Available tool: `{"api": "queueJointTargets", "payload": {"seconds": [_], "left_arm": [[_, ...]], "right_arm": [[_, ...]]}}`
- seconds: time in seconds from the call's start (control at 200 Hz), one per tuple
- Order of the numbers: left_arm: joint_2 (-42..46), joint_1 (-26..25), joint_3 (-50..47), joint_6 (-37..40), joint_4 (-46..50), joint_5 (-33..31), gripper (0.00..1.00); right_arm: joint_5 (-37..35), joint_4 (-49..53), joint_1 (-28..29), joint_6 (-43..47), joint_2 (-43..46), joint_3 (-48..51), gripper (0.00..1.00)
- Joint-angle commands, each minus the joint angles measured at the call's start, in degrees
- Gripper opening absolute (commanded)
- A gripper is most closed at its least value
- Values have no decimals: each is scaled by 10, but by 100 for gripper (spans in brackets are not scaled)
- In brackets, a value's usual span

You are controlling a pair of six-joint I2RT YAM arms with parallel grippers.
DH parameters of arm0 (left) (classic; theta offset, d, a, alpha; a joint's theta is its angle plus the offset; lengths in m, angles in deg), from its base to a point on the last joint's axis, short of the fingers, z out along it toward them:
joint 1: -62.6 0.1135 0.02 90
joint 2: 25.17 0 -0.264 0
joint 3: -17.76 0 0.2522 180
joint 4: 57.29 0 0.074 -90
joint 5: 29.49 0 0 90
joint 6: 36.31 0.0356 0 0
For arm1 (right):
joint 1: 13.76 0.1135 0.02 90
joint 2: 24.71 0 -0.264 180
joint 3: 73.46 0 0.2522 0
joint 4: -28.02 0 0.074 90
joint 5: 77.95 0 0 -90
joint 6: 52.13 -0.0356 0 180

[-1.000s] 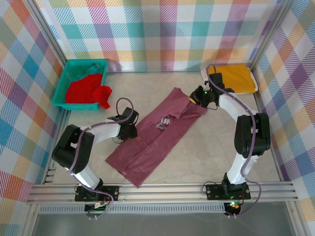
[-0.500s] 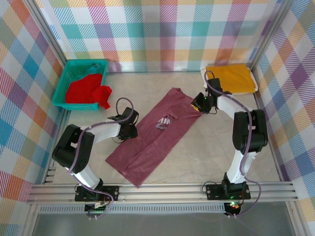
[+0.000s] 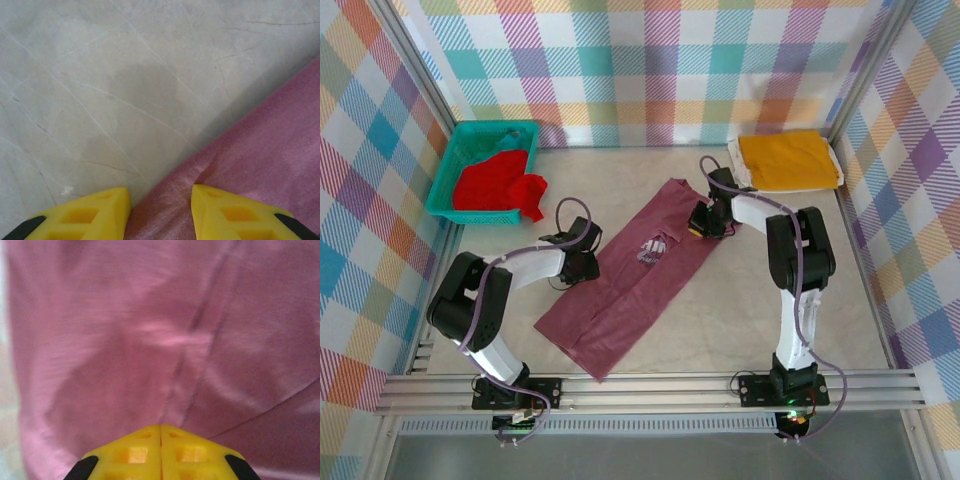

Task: Fold and stack the t-shirts

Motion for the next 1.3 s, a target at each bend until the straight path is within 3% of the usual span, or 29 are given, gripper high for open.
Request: {"api": "queueJointTargets", "payload": {"seconds": [0.0, 0.25, 0.445, 0.515, 0.57, 0.65, 0.809, 0.924, 1.049, 1.294], "left_arm": [[13, 16, -17, -3, -3, -6, 40], [118, 16, 15, 2, 59, 3, 41], [148, 16, 2, 14, 72, -1, 43], [141, 16, -11, 11, 61, 4, 43], [133, 16, -20, 7, 53, 5, 43], [119, 16, -30, -1, 41, 2, 42], [80, 16, -30, -5, 4, 2, 42], [35, 17, -16, 1, -12, 6, 39], [-1, 15, -18, 9, -29, 12, 36], [0, -19, -60, -5, -42, 26, 34]], "right_arm": [[-12, 19, 2, 0, -38, -22, 8], [-10, 10, 6, 26, -147, -137, 5], [137, 90, 6, 114, -292, -433, 10], [153, 146, 6, 139, -319, -537, 14], [152, 169, 7, 149, -306, -564, 16], [134, 171, 9, 150, -246, -520, 19], [81, 132, 31, 138, -81, -300, 24], [51, 82, 59, 105, 3, -139, 15], [38, 43, 90, 91, 29, -53, 8], [18, 42, 100, 61, -10, -43, 5]]}}
